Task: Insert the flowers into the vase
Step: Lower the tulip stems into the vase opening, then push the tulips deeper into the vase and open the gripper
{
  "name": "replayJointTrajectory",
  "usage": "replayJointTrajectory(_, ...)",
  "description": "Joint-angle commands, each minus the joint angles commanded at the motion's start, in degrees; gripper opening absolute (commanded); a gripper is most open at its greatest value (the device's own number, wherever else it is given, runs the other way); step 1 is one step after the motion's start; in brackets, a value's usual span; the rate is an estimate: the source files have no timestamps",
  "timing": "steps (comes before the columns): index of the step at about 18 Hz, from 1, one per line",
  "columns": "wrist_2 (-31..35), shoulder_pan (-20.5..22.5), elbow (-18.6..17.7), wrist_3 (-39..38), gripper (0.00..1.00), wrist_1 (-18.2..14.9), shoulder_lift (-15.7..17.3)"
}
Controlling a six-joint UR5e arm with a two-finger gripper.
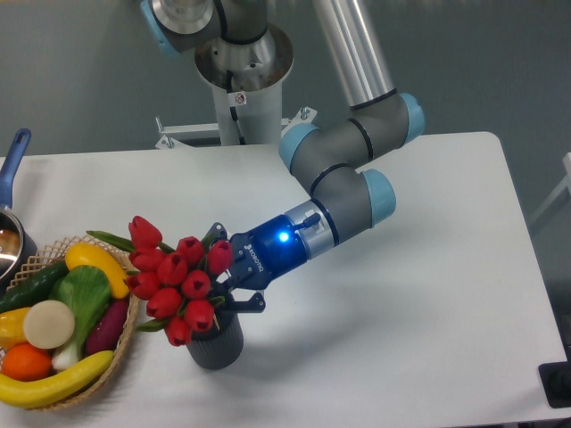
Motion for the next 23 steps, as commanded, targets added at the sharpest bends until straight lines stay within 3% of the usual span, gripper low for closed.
replayJointTrajectory(11,1.2,-0.1,-1.2,3.6,0.34,0.0,-2.5)
replayJointTrajectory(14,1.2,-0.1,-1.6,4.5,0.39,0.0,-2.6)
replayJointTrajectory(17,1.2,0.0,-1.8,5.4,0.48,0.0,-2.7)
replayJointTrajectory(19,1.1,0.1,-1.8,5.4,0.68,0.1,-2.7)
replayJointTrajectory(23,1.2,0.3,-1.8,5.4,0.87,0.1,-2.3)
